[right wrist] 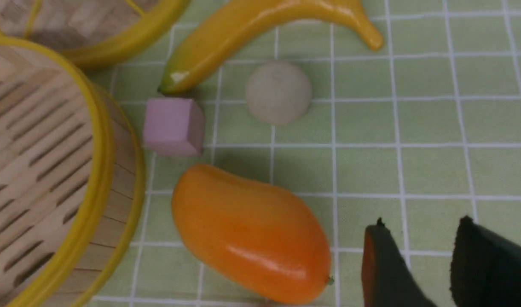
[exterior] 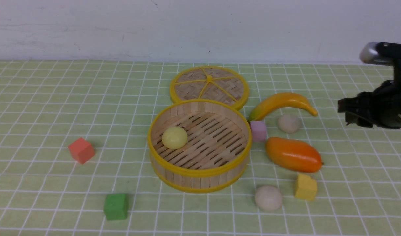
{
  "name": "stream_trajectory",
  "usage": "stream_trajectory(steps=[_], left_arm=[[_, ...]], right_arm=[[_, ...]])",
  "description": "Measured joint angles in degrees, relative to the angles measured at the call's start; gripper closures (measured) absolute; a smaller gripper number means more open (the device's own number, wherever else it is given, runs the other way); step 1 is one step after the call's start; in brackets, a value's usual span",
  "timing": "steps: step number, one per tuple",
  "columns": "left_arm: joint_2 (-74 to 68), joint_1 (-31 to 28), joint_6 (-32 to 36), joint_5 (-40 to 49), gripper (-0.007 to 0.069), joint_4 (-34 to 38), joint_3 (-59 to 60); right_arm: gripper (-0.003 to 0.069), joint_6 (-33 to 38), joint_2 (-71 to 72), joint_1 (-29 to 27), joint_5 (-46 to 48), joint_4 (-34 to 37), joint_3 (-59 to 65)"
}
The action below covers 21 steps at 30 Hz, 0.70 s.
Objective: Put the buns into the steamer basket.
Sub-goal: Use the right arm to grab a steamed stuffed bun
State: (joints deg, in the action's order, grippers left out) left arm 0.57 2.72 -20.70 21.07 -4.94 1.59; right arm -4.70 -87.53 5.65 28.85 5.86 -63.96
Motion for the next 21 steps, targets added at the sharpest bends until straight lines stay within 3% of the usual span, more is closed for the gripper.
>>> stream_trajectory(steps=[5,14,21], left_arm=[[0.0,0.0,0.0,0.0,0.0533,0.0,0.0],[0.0,0.0,0.0,0.0,0.0530,0.0,0.0],[0.0,0.0,0.0,0.0,0.0522,0.0,0.0]], right_arm=[[0.0417,0.0,-12.5,0.0,7.9,0.5,-12.9],[0.0391,0.0,-25.9,2.0,12.0,1.0,-29.2],[0.0356,-1.0,-34.7,6.2,17.6,-5.9,-40.8]])
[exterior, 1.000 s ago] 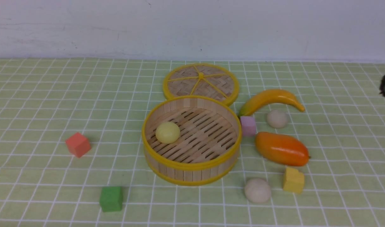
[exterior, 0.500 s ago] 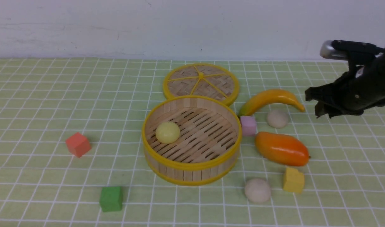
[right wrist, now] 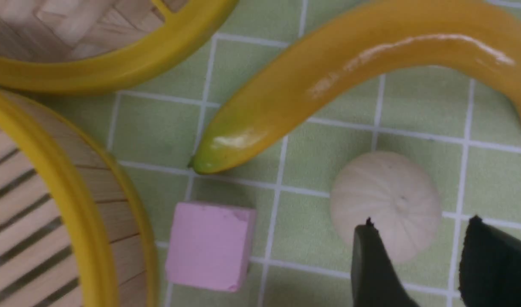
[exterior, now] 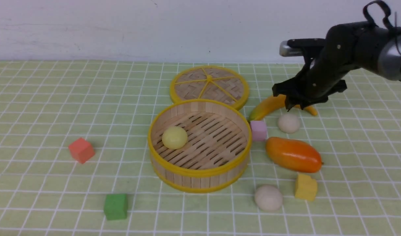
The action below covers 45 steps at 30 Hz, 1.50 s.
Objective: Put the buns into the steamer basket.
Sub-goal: Use the right arm to grab a steamed stuffed bun, then use the right arm to put the steamed stuffed bun into the steamer
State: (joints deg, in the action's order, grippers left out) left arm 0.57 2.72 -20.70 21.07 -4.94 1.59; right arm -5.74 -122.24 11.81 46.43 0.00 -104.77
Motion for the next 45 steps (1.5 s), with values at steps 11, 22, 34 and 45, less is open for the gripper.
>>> stream_trajectory(steps=[11,22,34,45], left_arm=[[0.0,0.0,0.0,0.0,0.0511,0.0,0.0],[0.0,0.0,0.0,0.0,0.0501,0.0,0.0],[0.0,0.0,0.0,0.0,0.0489,0.0,0.0],[0.0,0.0,0.0,0.0,0.0478,0.0,0.0]], right_arm=[[0.0354,-4.2,-5.1,0.2,-0.6,-3.1,-3.2],[0.0428,-7.1,-7.9,-0.9,-2.5,-2.5,-3.3],[0.0647,-7.1,-6.6,-0.9,0.5,-0.8,-3.5],[0.0647,1.6,6.8,1.0,6.6,10.3,-3.5]])
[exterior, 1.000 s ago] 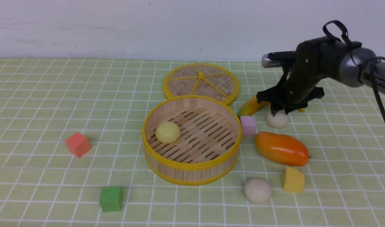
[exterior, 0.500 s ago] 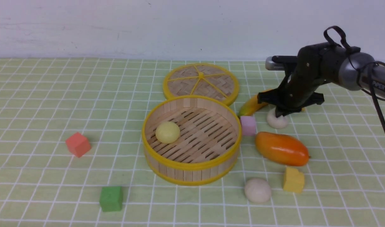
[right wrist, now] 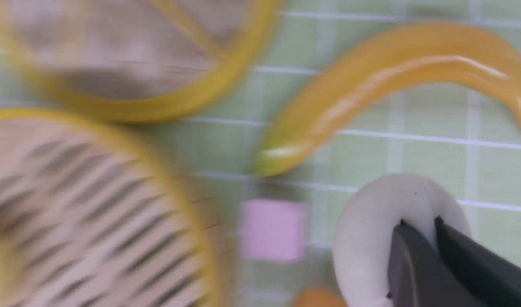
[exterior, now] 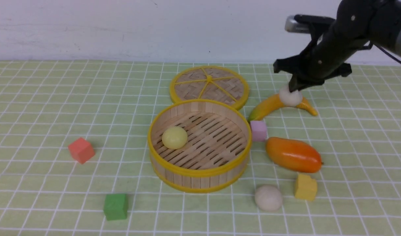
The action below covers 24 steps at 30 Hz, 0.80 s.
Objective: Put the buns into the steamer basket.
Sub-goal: Use the right arm to put the steamed stuffed bun into the steamer
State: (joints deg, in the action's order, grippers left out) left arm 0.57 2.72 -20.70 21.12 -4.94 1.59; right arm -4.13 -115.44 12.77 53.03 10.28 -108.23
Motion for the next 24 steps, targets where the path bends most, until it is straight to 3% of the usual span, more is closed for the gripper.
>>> stream_trajectory(steps=[6,11,15,19,24], left_arm=[[0.0,0.0,0.0,0.0,0.0470,0.0,0.0],[0.0,0.0,0.0,0.0,0.0467,0.0,0.0],[0.0,0.0,0.0,0.0,0.0461,0.0,0.0],[0.0,0.0,0.0,0.0,0.0460,0.0,0.0],[0.0,0.0,0.0,0.0,0.0460,0.0,0.0]], right_arm=[[0.0647,9.0,-0.7,6.7,0.7,11.9,0.0],[0.0647,12.0,-6.0,11.7,-5.0,12.9,0.0],[0.0635,11.7,-9.7,12.6,-8.8,12.6,0.1],[0.0571,6.5,-12.0,12.4,-12.6,10.5,0.2],[0.0394,4.1,-11.6,12.4,-12.7,9.1,0.2]])
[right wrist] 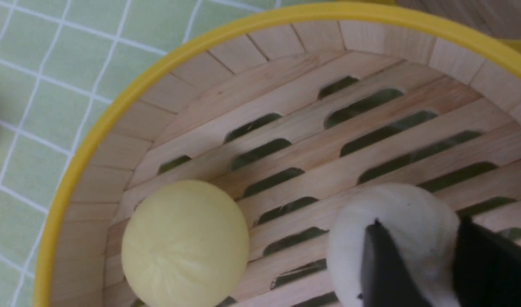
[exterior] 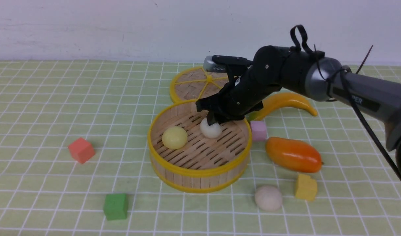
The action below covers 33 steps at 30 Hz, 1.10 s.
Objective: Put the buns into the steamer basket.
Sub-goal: Use the right arm to put the steamed stuffed bun into the steamer, then use the right arm to grab a steamed stuffed bun
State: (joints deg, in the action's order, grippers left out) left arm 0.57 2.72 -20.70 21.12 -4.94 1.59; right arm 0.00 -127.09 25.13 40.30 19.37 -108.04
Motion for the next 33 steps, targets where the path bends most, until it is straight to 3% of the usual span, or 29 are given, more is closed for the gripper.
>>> stream_trajectory(steps=[1,2,6,10,19,28,33], left_arm=[[0.0,0.0,0.0,0.0,0.0460,0.0,0.0],[0.0,0.0,0.0,0.0,0.0460,0.0,0.0],[0.0,0.0,0.0,0.0,0.0460,0.0,0.0],[0.0,0.0,0.0,0.0,0.0460,0.0,0.0],[0.0,0.0,0.0,0.0,0.0453,0.0,0.0],[0.0,0.0,0.0,0.0,0.0442,0.0,0.0],[0.0,0.0,0.0,0.0,0.0442,0.0,0.0]], right_arm=[[0.0394,0.0,0.1,0.0,0.1,-0.1,0.0],[0.0323,0.0,0.7,0.0,1.3,-0.5,0.0],[0.0218,0.0,4.3,0.0,5.5,-1.5,0.0],[0.0175,0.0,11.1,0.0,13.3,-3.8,0.0],[0.0170,0.4,32.6,0.0,26.7,-5.6,8.2],[0.0190,2.7,38.5,0.0,18.3,-5.7,34.5],[0.0251,5.4,35.0,0.0,14.1,-6.5,38.9]])
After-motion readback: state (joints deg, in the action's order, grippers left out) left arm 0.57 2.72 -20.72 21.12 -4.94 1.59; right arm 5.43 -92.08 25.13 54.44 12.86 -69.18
